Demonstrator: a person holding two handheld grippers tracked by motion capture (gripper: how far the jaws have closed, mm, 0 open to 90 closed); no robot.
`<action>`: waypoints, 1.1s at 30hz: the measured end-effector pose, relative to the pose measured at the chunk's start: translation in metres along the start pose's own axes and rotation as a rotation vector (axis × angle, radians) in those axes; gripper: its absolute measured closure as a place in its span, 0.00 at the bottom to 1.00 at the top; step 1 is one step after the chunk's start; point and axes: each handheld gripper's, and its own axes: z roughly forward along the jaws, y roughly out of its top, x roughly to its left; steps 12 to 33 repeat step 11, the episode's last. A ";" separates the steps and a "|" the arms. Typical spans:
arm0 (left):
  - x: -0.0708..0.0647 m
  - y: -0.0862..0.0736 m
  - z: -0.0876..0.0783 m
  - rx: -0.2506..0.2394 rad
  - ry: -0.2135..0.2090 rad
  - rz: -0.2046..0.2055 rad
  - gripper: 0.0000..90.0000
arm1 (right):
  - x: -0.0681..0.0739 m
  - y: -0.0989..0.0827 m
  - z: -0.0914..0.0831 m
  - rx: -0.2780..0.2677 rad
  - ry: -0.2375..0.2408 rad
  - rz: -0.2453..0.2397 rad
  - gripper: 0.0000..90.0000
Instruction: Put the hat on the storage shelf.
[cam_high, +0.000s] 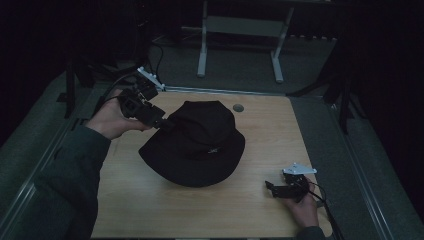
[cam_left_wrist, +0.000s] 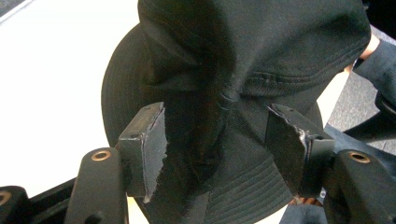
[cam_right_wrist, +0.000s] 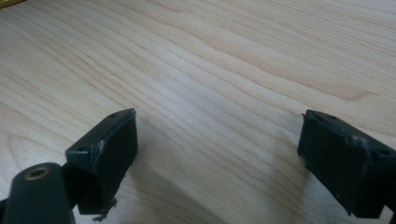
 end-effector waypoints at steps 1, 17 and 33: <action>0.000 0.000 0.000 -0.002 0.003 -0.002 0.43 | 0.000 0.000 0.000 0.000 0.000 0.000 0.13; 0.000 -0.003 -0.007 -0.017 0.050 -0.012 0.42 | 0.000 0.000 0.000 0.000 0.000 0.002 0.13; 0.000 -0.003 -0.007 -0.017 0.050 -0.012 0.42 | 0.000 0.000 0.000 0.000 0.000 0.002 0.13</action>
